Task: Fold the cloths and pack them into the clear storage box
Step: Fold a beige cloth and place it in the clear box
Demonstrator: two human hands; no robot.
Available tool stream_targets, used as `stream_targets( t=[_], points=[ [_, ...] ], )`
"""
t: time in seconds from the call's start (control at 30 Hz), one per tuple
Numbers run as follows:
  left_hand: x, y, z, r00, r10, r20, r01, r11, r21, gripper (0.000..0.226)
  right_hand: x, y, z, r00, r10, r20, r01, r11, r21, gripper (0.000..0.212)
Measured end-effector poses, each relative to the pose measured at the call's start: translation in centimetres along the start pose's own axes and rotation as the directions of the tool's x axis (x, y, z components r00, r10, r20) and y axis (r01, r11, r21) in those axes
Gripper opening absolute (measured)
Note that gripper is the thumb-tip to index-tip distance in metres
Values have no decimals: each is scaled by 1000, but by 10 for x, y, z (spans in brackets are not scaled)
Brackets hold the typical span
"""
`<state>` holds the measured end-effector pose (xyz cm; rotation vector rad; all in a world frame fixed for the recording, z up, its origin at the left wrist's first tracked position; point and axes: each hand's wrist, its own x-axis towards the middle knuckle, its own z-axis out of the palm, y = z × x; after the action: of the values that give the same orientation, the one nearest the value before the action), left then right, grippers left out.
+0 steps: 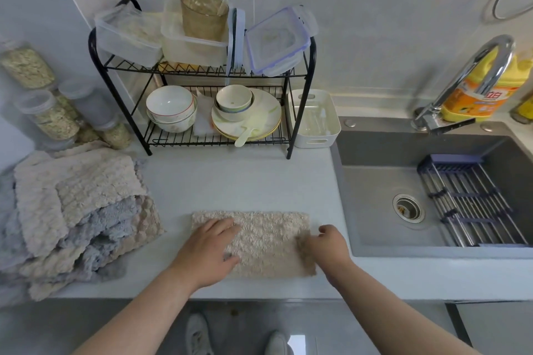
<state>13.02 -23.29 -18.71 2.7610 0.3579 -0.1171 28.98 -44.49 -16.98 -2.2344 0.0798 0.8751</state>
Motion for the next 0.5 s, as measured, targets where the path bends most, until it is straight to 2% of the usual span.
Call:
stream_targets(
  t=[0.03,0.07,0.13,0.23,0.3,0.4,0.43,0.5],
  points=[
    [12,7,2,993,-33,113,34,999,-7,80,6,-7,1,996,93,9,-93,990,102,30],
    [23,12,2,975,-76,208,72,997,26,90,10,-16,0,986,165,13,-165,978,125,12],
    [38,18,6,948,-138,288,114,989,97,104,16,-26,0,976,218,9,-219,975,48,12],
    [45,16,15,942,-179,283,145,980,139,111,23,-31,4,958,276,74,-272,960,-59,10],
    [46,14,19,944,-177,279,141,979,146,113,30,-27,8,950,288,118,-287,958,-22,14],
    [48,15,20,948,-137,286,99,984,146,112,35,-22,4,941,263,213,-298,941,158,4],
    [51,17,20,948,-121,295,82,987,140,111,38,-19,0,934,262,243,-320,916,243,7],
    [60,23,18,954,-81,289,55,994,97,106,48,-13,-12,948,237,213,-303,878,369,6]
  ],
)
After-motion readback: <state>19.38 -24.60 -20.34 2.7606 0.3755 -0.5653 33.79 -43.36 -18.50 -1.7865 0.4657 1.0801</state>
